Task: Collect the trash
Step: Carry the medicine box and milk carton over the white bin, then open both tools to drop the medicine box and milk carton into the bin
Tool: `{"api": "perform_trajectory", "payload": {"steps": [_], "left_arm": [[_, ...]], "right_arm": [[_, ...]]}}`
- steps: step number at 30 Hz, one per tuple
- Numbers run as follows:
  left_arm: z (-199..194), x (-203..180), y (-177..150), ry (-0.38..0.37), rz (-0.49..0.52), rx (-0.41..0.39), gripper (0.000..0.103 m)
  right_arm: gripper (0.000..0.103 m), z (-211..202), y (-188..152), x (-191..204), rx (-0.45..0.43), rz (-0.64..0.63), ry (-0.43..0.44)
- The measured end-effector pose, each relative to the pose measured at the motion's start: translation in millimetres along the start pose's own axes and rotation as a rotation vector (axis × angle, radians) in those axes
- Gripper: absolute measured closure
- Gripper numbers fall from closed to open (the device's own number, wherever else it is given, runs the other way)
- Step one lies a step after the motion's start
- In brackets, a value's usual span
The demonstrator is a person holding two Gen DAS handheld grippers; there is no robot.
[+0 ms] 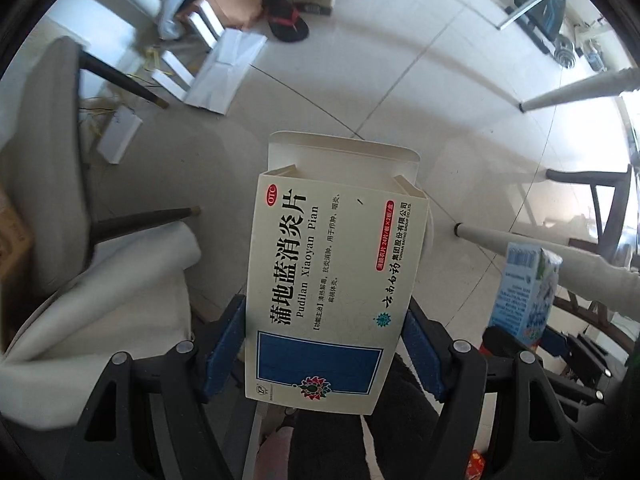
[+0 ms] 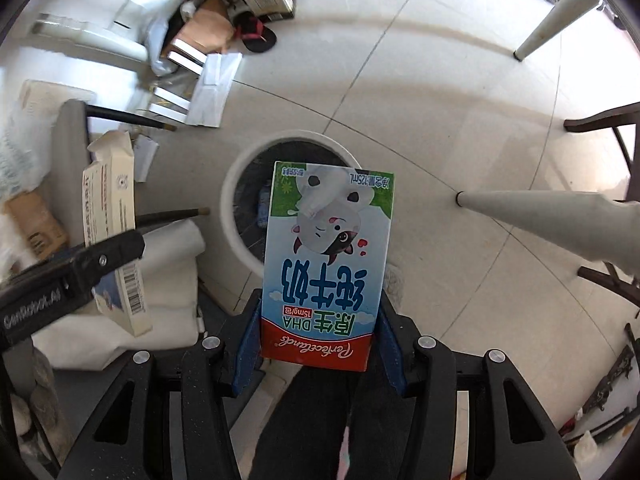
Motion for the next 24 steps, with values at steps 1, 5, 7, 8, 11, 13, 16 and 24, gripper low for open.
{"api": "perform_trajectory", "payload": {"steps": [1, 5, 7, 8, 11, 13, 16, 24], "left_arm": [[10, -1, 3, -0.006, 0.005, 0.01, 0.031], [39, -5, 11, -0.06, -0.002, 0.051, 0.031], [48, -10, 13, -0.099, -0.001, 0.072, 0.03], [52, -11, 14, -0.114, -0.003, 0.084, 0.03], [62, -15, 13, -0.133, -0.011, 0.112, 0.03], [62, -14, 13, -0.129, -0.011, 0.119, 0.03], [61, -13, 13, -0.106, -0.011, 0.106, 0.019], [62, 1, 9, -0.054, -0.04, 0.105, 0.009]], "right_arm": [[0.049, 13, 5, -3, 0.008, -0.004, -0.001], [0.049, 55, 21, -7, 0.041, -0.025, 0.001], [0.049, 72, 27, -10, 0.063, -0.034, 0.006], [0.049, 79, 30, -12, 0.07, -0.036, 0.01], [0.048, 94, 34, -16, 0.083, -0.037, 0.026], [0.048, 102, 34, -18, 0.1, -0.04, 0.053], [0.038, 112, 36, -19, 0.121, -0.059, 0.06], [0.003, 114, 38, -8, 0.122, -0.086, 0.026]]}}
Point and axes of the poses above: each gripper's, at about its wrist camera, not at the fingertips, and z roughly the way its jaws point, x to its left, y to its top, the point moved 7 cm from there along z, roughly the way its jaws point, and after that the axes turned 6 degrees about y, right-handed, at the moved point
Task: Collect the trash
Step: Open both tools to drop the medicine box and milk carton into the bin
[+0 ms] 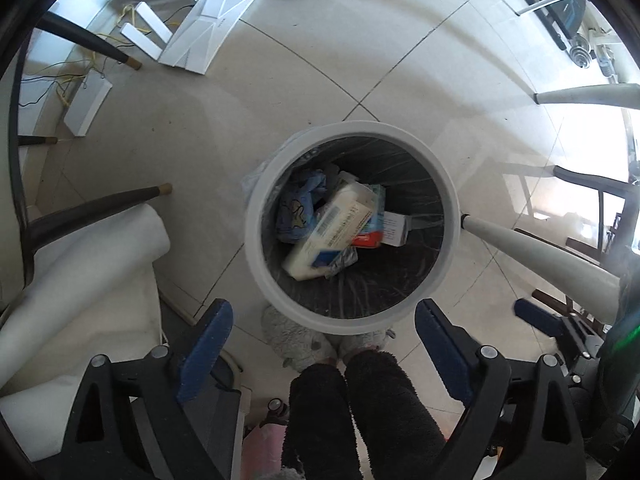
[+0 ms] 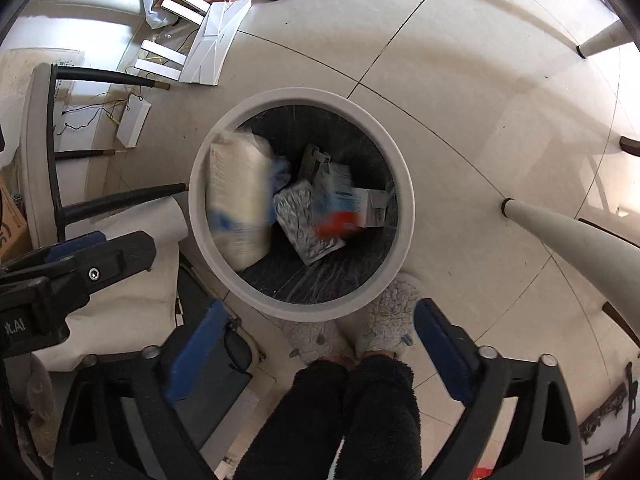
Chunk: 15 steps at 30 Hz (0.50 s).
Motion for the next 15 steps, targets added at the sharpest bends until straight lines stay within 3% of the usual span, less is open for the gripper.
{"api": "perform_trajectory", "payload": {"steps": [15], "left_arm": [[-43, 24, -28, 0.069, -0.024, -0.063, 0.009]], "right_arm": [[0.0, -40, -18, 6, -0.066, 0.002, -0.093]]}}
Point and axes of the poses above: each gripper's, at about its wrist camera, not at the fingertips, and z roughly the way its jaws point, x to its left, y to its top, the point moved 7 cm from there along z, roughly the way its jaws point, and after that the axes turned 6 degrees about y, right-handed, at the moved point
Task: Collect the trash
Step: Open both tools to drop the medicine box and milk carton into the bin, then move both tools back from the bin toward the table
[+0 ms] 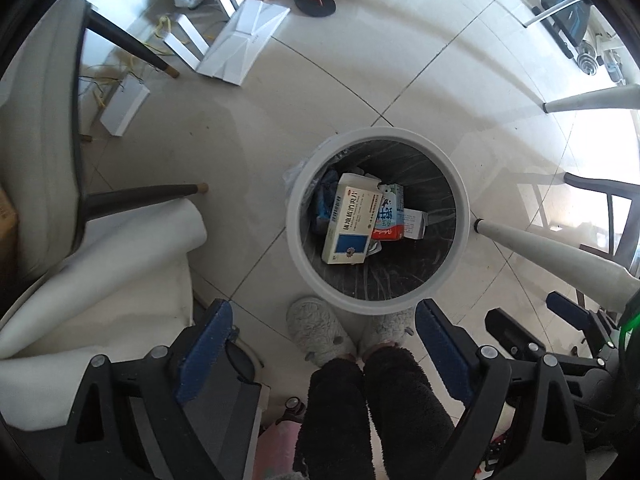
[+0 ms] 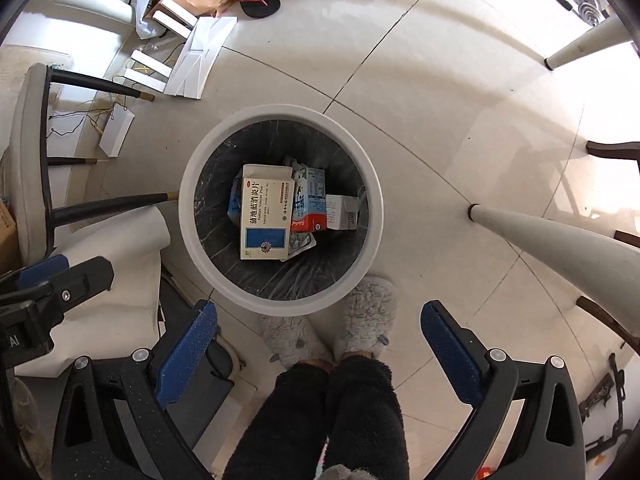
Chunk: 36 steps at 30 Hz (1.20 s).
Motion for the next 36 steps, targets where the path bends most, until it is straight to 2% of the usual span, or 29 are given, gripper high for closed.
{"api": "perform_trajectory", "payload": {"steps": [12, 22, 31, 36], "left_arm": [[-73, 12, -39, 0.017, 0.004, -0.05, 0.009], [-157, 8, -81, 0.024, 0.025, -0.092, 0.009], [-263, 5, -111, 0.045, 0.077, -0.224, 0.009], [-321, 0, -109, 0.027, 0.068, -0.316, 0.009]], "right_arm": [[0.0, -74, -33, 20, -0.041, 0.006, -0.003], [0.0, -176, -70, 48, -0.087, -0.004, 0.025], [0.0, -288, -107, 67, -0.149, -0.004, 0.033], [0.0, -349, -121, 78, -0.207, 0.001, 0.091]]}}
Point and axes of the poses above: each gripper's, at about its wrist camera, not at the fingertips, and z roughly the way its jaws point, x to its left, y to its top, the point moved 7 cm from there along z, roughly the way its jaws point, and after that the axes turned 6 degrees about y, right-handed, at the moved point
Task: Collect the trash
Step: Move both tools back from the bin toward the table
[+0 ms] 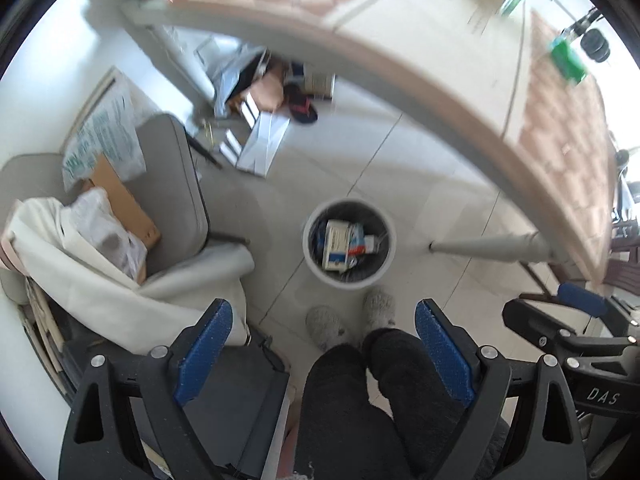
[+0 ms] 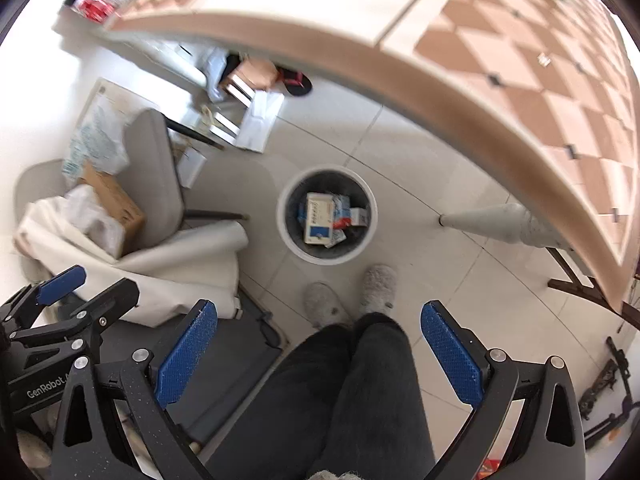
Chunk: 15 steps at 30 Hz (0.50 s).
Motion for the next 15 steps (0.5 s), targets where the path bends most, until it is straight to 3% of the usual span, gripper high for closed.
{"api": "perform_trajectory", "payload": {"steps": [3, 7, 11, 15], "left_arm": [[-23, -6, 28, 0.004, 0.008, -0.059, 0.0], [-49, -22, 86, 0.021, 0.023, -0.137, 0.0], [-70, -53, 156, 0.044, 0.067, -0.191, 0.0], [-82, -107, 238, 0.071, 0.166, -0.233, 0.0]], "right_arm": [[0.0, -31, 13, 3, -0.044, 0.018, 0.034], [0.0, -71, 50, -10, -0.115, 0.062, 0.073], [0.0, -110, 102, -44, -0.182, 0.153, 0.106], [0.0, -138, 169, -100, -0.231, 0.268, 0.112]]}}
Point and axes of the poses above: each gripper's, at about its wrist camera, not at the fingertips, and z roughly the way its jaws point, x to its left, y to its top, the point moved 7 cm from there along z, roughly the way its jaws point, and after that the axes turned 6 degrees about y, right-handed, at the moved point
